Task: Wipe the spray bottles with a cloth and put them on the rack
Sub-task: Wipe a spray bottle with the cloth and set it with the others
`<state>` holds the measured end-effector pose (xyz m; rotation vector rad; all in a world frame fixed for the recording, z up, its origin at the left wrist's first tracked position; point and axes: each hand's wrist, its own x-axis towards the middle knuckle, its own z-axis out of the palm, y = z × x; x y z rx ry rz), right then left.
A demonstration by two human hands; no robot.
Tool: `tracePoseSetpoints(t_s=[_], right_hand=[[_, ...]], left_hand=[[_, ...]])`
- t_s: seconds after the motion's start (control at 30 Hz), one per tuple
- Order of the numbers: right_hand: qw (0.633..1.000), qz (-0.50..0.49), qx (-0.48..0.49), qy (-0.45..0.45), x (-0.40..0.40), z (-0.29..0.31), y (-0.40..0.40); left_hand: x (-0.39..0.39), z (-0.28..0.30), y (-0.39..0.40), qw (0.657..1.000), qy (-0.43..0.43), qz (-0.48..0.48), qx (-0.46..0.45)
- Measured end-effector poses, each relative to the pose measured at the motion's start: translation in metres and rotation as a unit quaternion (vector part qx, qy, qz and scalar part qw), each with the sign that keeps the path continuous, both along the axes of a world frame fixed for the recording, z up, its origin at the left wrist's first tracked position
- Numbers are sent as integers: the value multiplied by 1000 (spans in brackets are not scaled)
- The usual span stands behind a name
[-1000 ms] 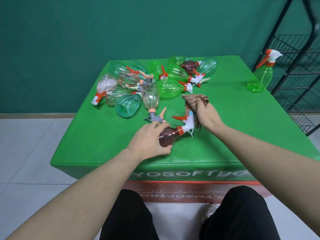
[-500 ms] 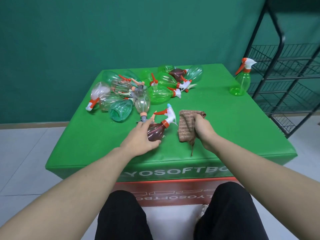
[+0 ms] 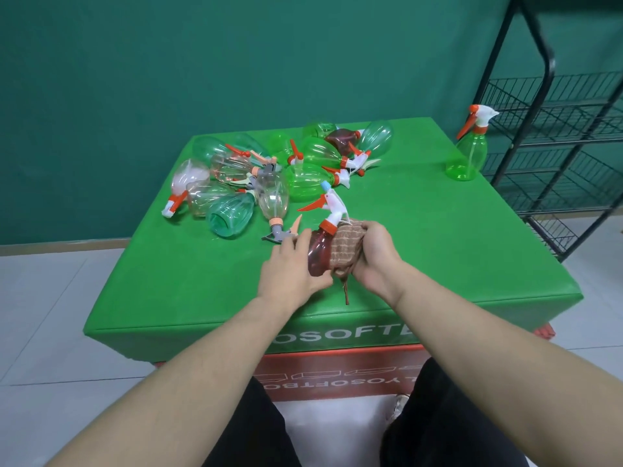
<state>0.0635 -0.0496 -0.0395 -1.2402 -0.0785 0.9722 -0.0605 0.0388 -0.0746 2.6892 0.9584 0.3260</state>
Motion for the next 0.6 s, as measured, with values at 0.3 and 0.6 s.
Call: tracePoseSetpoints(t_s=[0.3, 0.6], right_hand=[[972, 61, -149, -171, -4, 0, 18], [871, 158, -259, -387, 5, -6, -12]], left_hand=[[9, 0, 5, 999, 4, -32, -41], [12, 8, 11, 992, -54, -18, -108]])
